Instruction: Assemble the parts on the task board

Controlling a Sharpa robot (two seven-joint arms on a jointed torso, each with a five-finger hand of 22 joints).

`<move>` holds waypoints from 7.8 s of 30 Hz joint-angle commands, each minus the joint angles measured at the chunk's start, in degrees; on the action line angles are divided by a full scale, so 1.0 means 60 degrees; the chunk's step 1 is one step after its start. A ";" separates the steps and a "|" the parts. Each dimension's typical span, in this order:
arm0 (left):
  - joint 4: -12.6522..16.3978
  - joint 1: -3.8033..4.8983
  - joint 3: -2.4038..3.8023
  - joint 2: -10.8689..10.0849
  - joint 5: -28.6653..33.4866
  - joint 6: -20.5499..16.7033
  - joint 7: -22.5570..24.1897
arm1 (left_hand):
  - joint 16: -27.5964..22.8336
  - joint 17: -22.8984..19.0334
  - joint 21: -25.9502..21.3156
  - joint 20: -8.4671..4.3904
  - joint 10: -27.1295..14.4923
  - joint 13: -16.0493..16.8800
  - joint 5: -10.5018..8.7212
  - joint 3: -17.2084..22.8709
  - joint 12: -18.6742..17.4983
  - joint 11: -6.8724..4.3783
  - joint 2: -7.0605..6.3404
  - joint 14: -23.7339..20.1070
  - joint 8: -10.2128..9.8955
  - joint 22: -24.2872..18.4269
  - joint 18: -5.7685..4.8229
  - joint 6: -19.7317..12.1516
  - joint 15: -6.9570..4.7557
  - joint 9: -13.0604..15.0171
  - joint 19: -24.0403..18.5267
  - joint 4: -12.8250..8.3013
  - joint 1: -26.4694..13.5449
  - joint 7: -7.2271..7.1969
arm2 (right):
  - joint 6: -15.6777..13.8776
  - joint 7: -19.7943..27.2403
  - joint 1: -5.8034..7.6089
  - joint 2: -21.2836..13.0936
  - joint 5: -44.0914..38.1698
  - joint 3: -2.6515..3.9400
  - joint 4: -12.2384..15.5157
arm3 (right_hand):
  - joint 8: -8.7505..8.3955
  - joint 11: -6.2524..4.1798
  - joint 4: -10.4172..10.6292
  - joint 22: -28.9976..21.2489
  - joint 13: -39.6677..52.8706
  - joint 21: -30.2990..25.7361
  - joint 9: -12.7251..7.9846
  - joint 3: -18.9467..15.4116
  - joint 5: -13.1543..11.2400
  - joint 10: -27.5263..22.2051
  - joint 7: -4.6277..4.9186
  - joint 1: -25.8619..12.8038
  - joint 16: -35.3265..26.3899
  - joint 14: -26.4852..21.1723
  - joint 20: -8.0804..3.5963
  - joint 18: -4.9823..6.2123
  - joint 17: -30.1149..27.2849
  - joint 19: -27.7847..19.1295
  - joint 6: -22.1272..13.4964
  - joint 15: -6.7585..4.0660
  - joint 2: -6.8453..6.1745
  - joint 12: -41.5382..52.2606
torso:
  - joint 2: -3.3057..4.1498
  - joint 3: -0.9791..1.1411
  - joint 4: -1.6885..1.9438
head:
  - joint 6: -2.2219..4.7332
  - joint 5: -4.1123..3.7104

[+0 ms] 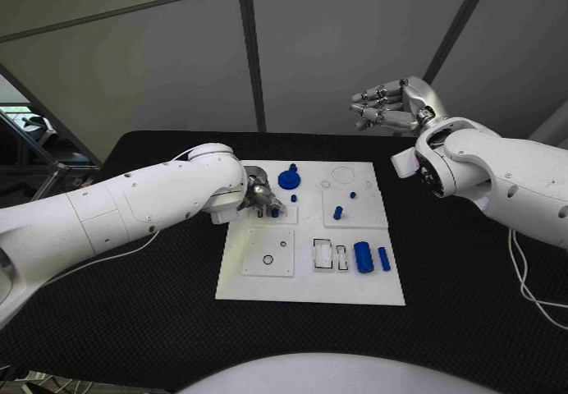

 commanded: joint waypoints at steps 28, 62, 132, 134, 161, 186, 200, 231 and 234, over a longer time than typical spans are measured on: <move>0.0386 -0.0034 0.0613 -0.0195 -0.0068 -0.0454 -0.0036 | -0.0035 0.1649 0.0051 -0.0079 -0.0066 -0.0141 0.0015 -0.2153 0.0031 -0.0032 0.0113 0.0716 -0.0029 0.1208 -0.0178 -0.0017 -0.0057 0.0065 0.0361 0.0774 0.0172 0.0038 | 0.0049 0.0059 0.0015 0.0007 -0.0020 0.0008 -0.0092 | -0.0053 0.0076 0.0037 -0.0048 -0.0027 -0.0097 0.0007 -0.0122 0.0039 -0.0034 0.0067 -0.0184 -0.0097 0.0057 0.0026 0.0034 -0.0028 0.0057 -0.0023 0.0056 -0.0010 -0.0067 | -0.0015 -0.0006 0.0009 | 0.0058 0.0001; -0.2290 0.0753 0.1095 0.0049 -0.0344 0.0530 0.1054 | -0.0988 0.0873 -0.2281 0.0479 -0.2216 -0.2574 0.0126 -0.3929 -0.1801 0.0680 0.0445 0.0312 -0.1826 -0.1153 0.0385 -0.1107 0.0548 -0.1746 -0.0904 0.1174 0.1709 0.0834 | 0.0107 0.0073 0.0013 0.0011 -0.0020 0.0006 -0.0241 | -0.0010 0.0040 0.0006 -0.0097 -0.0037 -0.0171 0.0030 -0.0114 0.0063 0.0036 0.0028 -0.0154 -0.0136 0.0085 0.0025 0.0049 -0.0041 0.0102 0.0068 0.0035 0.0061 -0.0033 | 0.0013 -0.0001 -0.0010 | 0.0343 0.0061; -0.3372 0.0606 0.0523 0.1069 -0.0945 0.1573 0.1266 | -0.0029 0.1586 -0.1506 0.0318 -0.1916 -0.2917 0.0157 -0.4348 -0.1680 0.0437 0.1611 0.0622 -0.1827 -0.0179 0.0185 -0.0057 0.0355 -0.2551 -0.0383 0.1047 0.3073 0.0565 | 0.0154 0.0057 0.0011 0.0117 -0.0073 0.0006 -0.0222 | 0.0000 0.0029 -0.0011 -0.0117 -0.0048 -0.0200 0.0032 -0.0107 0.0073 0.0066 0.0018 -0.0140 -0.0153 0.0102 0.0017 0.0052 -0.0047 0.0130 0.0095 0.0024 0.0076 -0.0023 | -0.0001 0.0003 -0.0005 | 0.0126 -0.0011; -0.3395 0.0605 0.0523 0.1093 -0.0945 0.1574 0.1278 | -0.0011 0.1600 -0.1496 0.0313 -0.1915 -0.2933 0.0147 -0.4274 -0.1691 0.0430 0.1652 0.0627 -0.1828 -0.0162 0.0182 -0.0061 0.0349 -0.2565 -0.0379 0.0978 0.3167 0.0559 | 0.0157 0.0057 0.0011 0.0118 -0.0073 0.0006 -0.0220 | -0.0002 0.0029 -0.0008 -0.0122 -0.0052 -0.0206 0.0031 -0.0104 0.0076 0.0066 0.0019 -0.0144 -0.0157 0.0104 0.0017 0.0051 -0.0049 0.0135 0.0094 0.0025 0.0085 -0.0024 | -0.0001 0.0005 -0.0005 | 0.0125 -0.0013; -0.3514 0.0600 0.0521 0.1156 -0.0863 0.1865 0.1288 | 0.0163 0.1740 -0.1273 0.0226 -0.1930 -0.3219 0.0234 -0.2140 -0.2043 0.0368 0.1781 0.0683 -0.1869 0.0131 0.0124 -0.0149 0.0289 -0.2709 -0.0270 -0.0164 0.4226 0.0550 | 0.0193 0.0044 0.0011 0.0113 -0.0073 0.0006 -0.0218 | -0.0005 0.0031 -0.0008 -0.0126 -0.0055 -0.0213 0.0030 -0.0105 0.0077 0.0064 0.0020 -0.0146 -0.0162 0.0104 0.0017 0.0050 -0.0051 0.0138 0.0090 0.0025 0.0087 -0.0027 | -0.0011 -0.0001 0.0003 | 0.0072 -0.0026; -0.2086 0.0602 0.0521 0.0108 0.0305 0.0627 0.1452 | 0.0397 0.1927 -0.1135 0.0217 -0.1224 -0.2940 0.1232 0.2755 -0.1643 0.0311 0.0005 0.0781 -0.0946 0.0452 0.0087 -0.0158 0.0240 -0.2070 -0.0157 -0.1310 0.1717 0.0480 | 0.0220 0.0021 0.0011 0.0076 -0.0073 0.0006 -0.0286 | -0.0013 0.0036 -0.0007 -0.0135 -0.0064 -0.0228 0.0026 -0.0112 0.0076 0.0055 0.0025 -0.0155 -0.0173 0.0103 0.0018 0.0048 -0.0055 0.0144 0.0079 0.0029 0.0082 -0.0033 | -0.0020 0.0013 0.0033 | 0.0087 0.0042; 0.0128 0.0296 0.0377 -0.1070 0.0356 -0.0818 0.1408 | 0.0429 0.1961 -0.0897 0.0111 -0.0685 -0.2539 0.2030 0.3032 -0.1331 0.0188 -0.0328 0.0802 -0.0762 0.0704 0.0025 0.0047 0.0130 -0.1948 -0.0003 -0.1511 0.1397 0.0357 | 0.0230 0.0004 0.0012 0.0046 -0.0073 0.0005 -0.0332 | -0.0016 0.0039 -0.0002 -0.0140 -0.0067 -0.0235 0.0025 -0.0118 0.0074 0.0052 0.0028 -0.0166 -0.0177 0.0104 0.0019 0.0047 -0.0056 0.0146 0.0075 0.0032 0.0080 -0.0036 | -0.0030 0.0033 0.0063 | 0.0045 0.0121; 0.0911 -0.0187 0.0151 -0.1281 -0.0308 -0.0756 0.0711 | 0.0438 0.1974 -0.0470 0.0026 -0.0260 -0.2058 0.2747 0.3146 -0.0951 0.0094 -0.0544 0.0809 -0.0618 0.1112 -0.0084 0.0198 0.0046 -0.1845 0.0234 -0.1617 0.1192 0.0261 | 0.0253 -0.0009 0.0012 0.0048 -0.0073 0.0005 -0.0373 | -0.0019 0.0040 0.0002 -0.0145 -0.0071 -0.0243 0.0024 -0.0122 0.0074 0.0051 0.0030 -0.0175 -0.0182 0.0106 0.0021 0.0046 -0.0058 0.0150 0.0072 0.0034 0.0083 -0.0037 | -0.0015 0.0016 0.0040 | -0.0107 0.0147; 0.0921 -0.0187 0.0151 -0.1290 -0.0349 -0.0583 0.0667 | 0.0437 0.1975 -0.0456 0.0018 -0.0234 -0.2027 0.2856 0.3151 -0.0928 0.0087 -0.0564 0.0809 -0.0604 0.1129 -0.0088 0.0209 0.0038 -0.1833 0.0241 -0.1629 0.1173 0.0252 | 0.0258 -0.0009 0.0011 0.0052 -0.0073 0.0005 -0.0376 | -0.0019 0.0040 0.0002 -0.0145 -0.0071 -0.0243 0.0024 -0.0122 0.0074 0.0051 0.0030 -0.0175 -0.0182 0.0106 0.0021 0.0046 -0.0058 0.0150 0.0072 0.0034 0.0083 -0.0037 | -0.0016 0.0014 0.0033 | -0.0140 0.0170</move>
